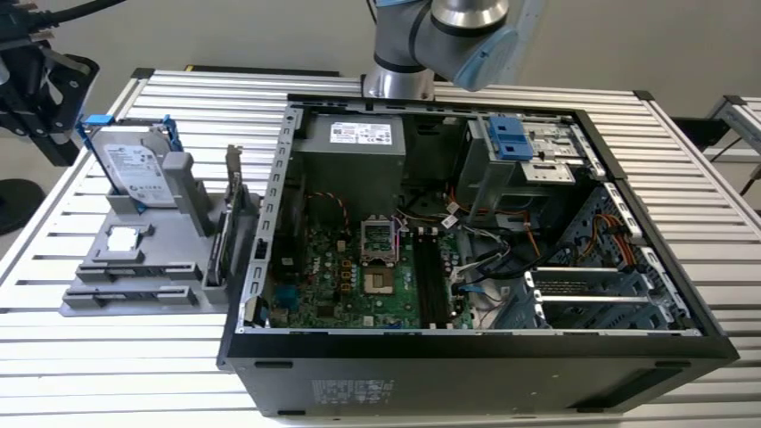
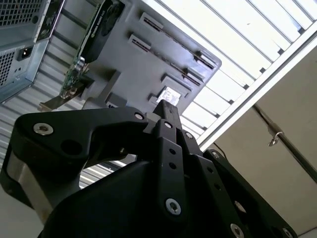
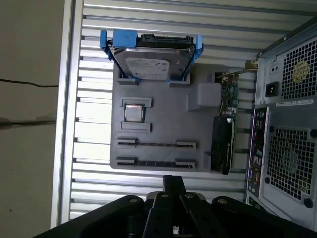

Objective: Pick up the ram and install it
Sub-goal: 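Pick up the ram and move it above insertion slot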

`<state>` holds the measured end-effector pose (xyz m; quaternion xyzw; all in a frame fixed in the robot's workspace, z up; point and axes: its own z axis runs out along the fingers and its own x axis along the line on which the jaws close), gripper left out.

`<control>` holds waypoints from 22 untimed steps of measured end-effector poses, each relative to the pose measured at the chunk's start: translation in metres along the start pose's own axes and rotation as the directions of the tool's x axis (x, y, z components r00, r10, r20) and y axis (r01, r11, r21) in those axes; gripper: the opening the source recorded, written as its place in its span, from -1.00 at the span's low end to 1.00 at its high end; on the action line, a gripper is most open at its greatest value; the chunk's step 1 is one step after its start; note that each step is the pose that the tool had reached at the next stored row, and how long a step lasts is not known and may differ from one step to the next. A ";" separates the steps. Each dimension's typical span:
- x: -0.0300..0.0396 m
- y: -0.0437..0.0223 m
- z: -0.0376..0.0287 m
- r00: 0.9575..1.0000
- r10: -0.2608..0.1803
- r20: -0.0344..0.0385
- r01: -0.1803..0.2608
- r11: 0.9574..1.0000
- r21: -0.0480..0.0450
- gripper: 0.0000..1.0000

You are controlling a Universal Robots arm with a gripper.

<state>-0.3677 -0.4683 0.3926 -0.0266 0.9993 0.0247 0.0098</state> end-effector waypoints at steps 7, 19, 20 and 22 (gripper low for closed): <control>0.0000 -0.0001 0.0000 1.000 0.000 0.000 0.000 1.000 0.000 -1.00; 0.0000 -0.0006 0.0000 0.998 0.062 0.003 -0.062 0.998 0.001 -1.00; 0.0000 -0.0007 0.0000 0.997 0.072 0.003 -0.072 0.997 0.001 -1.00; 0.0000 -0.0008 0.0000 0.996 0.092 0.004 -0.092 0.996 0.002 -1.00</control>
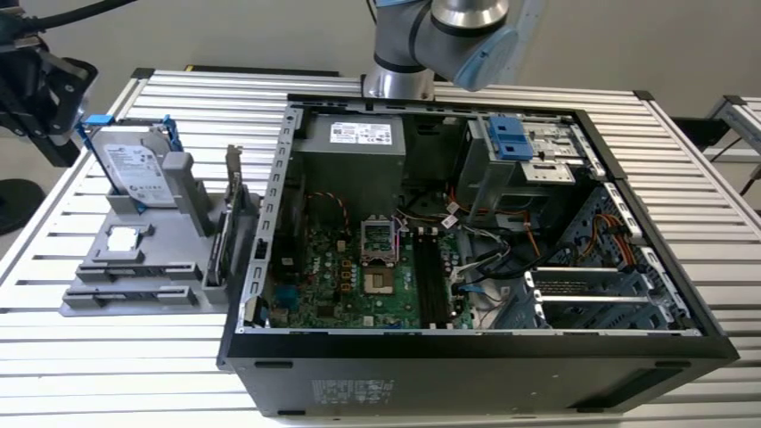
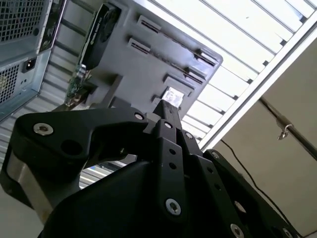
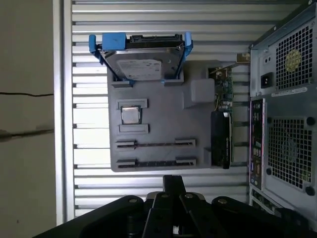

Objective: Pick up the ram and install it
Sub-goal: 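Pick up the ram and move it above insertion slot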

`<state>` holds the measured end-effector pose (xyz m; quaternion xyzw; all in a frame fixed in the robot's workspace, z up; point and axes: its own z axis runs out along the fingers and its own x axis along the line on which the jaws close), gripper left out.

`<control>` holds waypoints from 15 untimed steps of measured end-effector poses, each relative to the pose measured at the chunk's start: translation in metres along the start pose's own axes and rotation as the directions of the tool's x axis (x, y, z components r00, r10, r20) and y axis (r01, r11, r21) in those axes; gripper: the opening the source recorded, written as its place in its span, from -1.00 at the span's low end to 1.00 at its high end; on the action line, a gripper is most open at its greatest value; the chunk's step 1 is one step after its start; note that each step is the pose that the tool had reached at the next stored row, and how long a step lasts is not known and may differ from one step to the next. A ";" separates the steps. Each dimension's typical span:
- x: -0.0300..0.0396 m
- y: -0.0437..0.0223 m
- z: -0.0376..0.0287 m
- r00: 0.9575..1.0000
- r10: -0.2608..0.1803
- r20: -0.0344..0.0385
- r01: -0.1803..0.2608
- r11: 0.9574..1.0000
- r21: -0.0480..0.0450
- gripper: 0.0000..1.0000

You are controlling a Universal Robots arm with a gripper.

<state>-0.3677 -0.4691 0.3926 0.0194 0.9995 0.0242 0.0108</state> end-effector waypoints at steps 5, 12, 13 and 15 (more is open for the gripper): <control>0.0000 -0.0003 0.0000 0.999 0.048 0.002 -0.048 0.999 0.001 -1.00; 0.0000 -0.0003 0.0000 0.993 0.121 0.005 -0.121 0.993 0.002 -1.00; 0.0000 -0.0003 0.0000 0.991 0.133 0.006 -0.133 0.991 0.002 -1.00; 0.0000 -0.0003 0.0000 0.988 0.156 0.007 -0.156 0.988 0.003 -1.00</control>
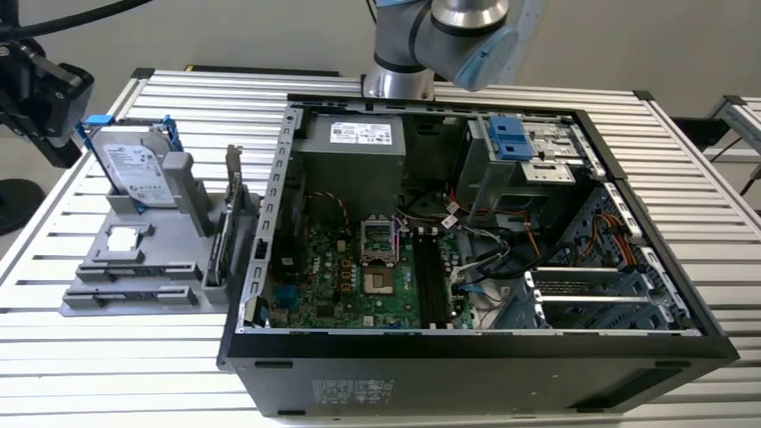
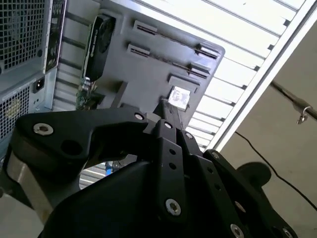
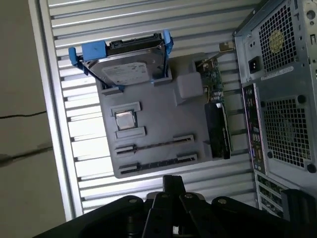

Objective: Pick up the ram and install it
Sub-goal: 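Pick up the ram and move it above insertion slot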

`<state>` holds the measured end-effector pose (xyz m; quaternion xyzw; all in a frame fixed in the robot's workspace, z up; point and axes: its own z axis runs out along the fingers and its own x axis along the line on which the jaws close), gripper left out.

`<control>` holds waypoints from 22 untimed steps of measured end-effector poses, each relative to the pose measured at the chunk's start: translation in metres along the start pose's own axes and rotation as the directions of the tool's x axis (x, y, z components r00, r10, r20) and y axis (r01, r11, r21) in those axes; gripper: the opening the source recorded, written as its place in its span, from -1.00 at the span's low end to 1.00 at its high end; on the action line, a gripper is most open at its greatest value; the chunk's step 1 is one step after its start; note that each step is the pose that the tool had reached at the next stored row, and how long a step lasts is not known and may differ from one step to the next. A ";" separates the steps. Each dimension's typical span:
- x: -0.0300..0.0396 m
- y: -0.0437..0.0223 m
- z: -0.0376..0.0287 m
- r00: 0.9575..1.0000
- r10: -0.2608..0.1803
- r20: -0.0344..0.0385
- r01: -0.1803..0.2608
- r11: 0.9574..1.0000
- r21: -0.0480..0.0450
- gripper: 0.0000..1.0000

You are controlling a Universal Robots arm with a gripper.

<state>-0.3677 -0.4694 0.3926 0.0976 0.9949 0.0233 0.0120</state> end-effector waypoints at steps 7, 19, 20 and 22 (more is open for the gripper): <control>0.0000 0.0000 0.0000 0.997 0.081 0.003 -0.081 0.997 0.002 -1.00; 0.0002 -0.0001 0.0002 0.977 0.214 0.009 -0.214 0.977 0.004 -1.00; 0.0003 -0.0001 0.0002 0.974 0.226 0.010 -0.226 0.974 0.004 -1.00; 0.0003 -0.0001 0.0002 0.969 0.248 0.011 -0.248 0.969 0.004 -1.00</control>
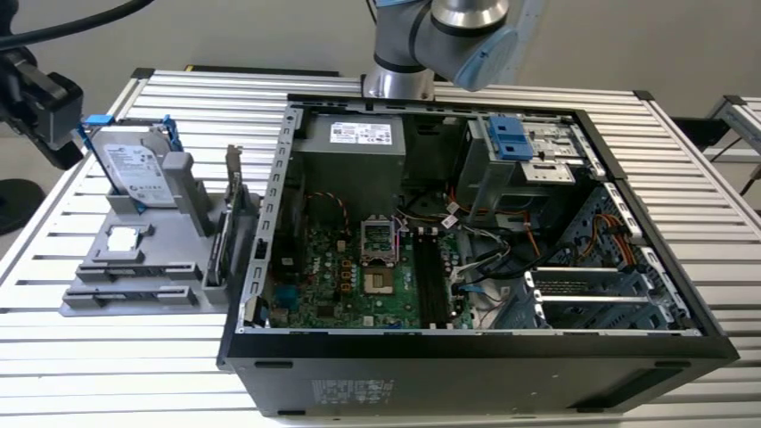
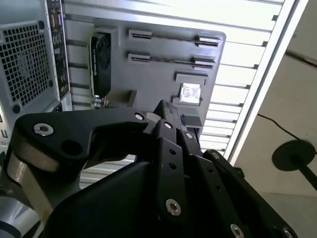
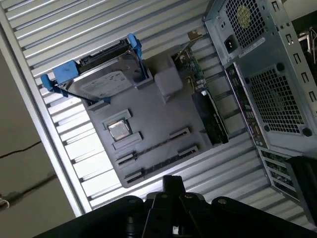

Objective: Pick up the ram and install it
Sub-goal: 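Pick up the ram and move it above insertion slot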

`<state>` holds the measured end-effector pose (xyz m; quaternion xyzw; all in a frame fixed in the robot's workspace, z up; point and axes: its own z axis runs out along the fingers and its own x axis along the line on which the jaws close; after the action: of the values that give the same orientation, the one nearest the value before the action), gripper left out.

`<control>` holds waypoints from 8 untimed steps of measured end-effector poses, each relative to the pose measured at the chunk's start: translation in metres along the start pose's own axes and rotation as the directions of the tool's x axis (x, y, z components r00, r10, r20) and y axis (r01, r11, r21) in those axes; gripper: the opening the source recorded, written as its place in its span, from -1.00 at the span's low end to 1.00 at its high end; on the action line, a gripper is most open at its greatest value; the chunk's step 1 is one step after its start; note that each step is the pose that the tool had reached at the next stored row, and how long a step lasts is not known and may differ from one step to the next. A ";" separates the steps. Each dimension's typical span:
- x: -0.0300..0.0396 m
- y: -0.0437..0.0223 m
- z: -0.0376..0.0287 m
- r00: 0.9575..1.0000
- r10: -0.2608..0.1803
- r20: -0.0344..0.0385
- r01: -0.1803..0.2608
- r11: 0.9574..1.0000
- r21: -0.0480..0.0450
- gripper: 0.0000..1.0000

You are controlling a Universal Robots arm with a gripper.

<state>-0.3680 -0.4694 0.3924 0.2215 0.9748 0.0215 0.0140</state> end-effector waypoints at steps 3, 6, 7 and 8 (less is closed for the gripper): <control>0.0001 0.0000 0.0001 0.999 0.034 0.002 -0.034 0.999 0.000 -1.00; 0.0002 -0.0001 0.0002 0.998 0.070 0.003 -0.070 0.998 0.001 -1.00; 0.0002 -0.0001 0.0002 0.997 0.081 0.004 -0.081 0.997 0.001 -1.00; 0.0002 -0.0001 0.0002 0.996 0.093 0.004 -0.093 0.996 0.002 -1.00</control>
<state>-0.3683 -0.4694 0.3922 0.2669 0.9634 0.0208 0.0149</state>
